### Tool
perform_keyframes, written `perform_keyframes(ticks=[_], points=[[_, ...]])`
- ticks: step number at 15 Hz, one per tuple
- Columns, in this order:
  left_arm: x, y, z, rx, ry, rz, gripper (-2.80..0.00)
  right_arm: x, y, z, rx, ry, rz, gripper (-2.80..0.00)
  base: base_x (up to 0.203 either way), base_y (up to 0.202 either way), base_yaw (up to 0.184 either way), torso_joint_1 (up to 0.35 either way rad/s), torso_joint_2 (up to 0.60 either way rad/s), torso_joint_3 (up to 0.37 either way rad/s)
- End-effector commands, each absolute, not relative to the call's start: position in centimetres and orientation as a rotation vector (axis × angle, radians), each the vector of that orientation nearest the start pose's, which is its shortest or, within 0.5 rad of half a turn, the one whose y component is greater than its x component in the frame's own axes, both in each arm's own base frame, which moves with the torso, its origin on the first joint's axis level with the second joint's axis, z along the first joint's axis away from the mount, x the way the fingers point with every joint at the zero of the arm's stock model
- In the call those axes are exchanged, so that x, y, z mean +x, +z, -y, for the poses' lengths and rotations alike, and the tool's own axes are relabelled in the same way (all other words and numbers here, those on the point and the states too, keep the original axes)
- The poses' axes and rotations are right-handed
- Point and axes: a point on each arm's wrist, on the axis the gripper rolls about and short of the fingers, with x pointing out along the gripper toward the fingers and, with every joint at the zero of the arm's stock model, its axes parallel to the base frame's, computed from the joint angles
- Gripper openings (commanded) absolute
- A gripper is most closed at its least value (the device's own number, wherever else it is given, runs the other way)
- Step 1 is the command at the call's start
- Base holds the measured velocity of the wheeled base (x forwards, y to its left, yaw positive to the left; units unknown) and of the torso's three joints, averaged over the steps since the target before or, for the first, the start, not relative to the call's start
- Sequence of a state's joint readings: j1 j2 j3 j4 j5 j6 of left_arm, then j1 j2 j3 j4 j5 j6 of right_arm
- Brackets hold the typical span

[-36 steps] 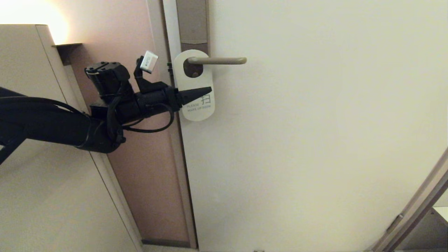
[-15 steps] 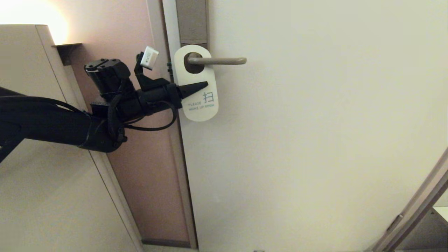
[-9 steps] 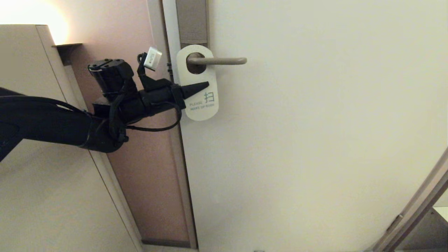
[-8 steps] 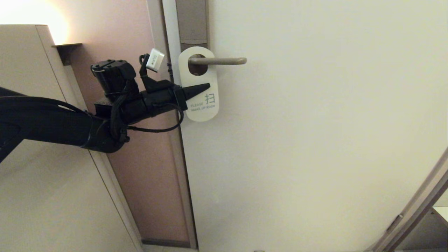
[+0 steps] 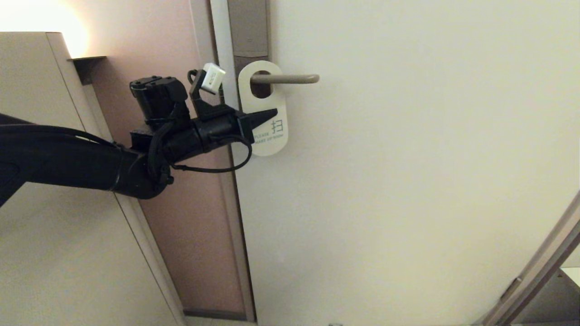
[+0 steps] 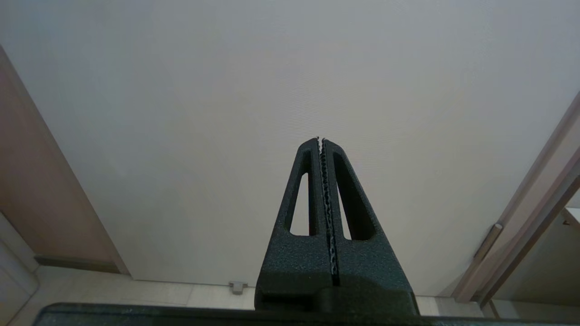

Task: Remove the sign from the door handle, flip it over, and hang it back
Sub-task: Take down the sign

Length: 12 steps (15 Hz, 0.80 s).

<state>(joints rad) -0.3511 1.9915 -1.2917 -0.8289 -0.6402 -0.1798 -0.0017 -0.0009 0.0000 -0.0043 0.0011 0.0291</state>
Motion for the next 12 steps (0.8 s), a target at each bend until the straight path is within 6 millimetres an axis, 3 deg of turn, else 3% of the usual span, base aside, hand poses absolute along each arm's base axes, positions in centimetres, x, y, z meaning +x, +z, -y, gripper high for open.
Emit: perform_keyframes(ticks=[1, 5, 12], points=[[36.7, 24.2, 15.0, -0.144, -0.994, 0.071, -2.8, -2.3, 7.6, 0.0, 0.029, 0.0, 0.005, -2.8, 0.0, 0.0, 0.0, 0.0, 0.0, 0.0], [35.5, 25.6, 14.8, -0.134, -0.964, 0.077, -2.8, -2.3, 7.6, 0.0, 0.029, 0.0, 0.005, -2.8, 0.0, 0.0, 0.0, 0.0, 0.0, 0.0], [34.3, 25.3, 16.8, -0.06, -0.834, 0.047, -2.8, -2.3, 7.6, 0.0, 0.029, 0.0, 0.005, -2.8, 0.0, 0.0, 0.0, 0.0, 0.0, 0.0]])
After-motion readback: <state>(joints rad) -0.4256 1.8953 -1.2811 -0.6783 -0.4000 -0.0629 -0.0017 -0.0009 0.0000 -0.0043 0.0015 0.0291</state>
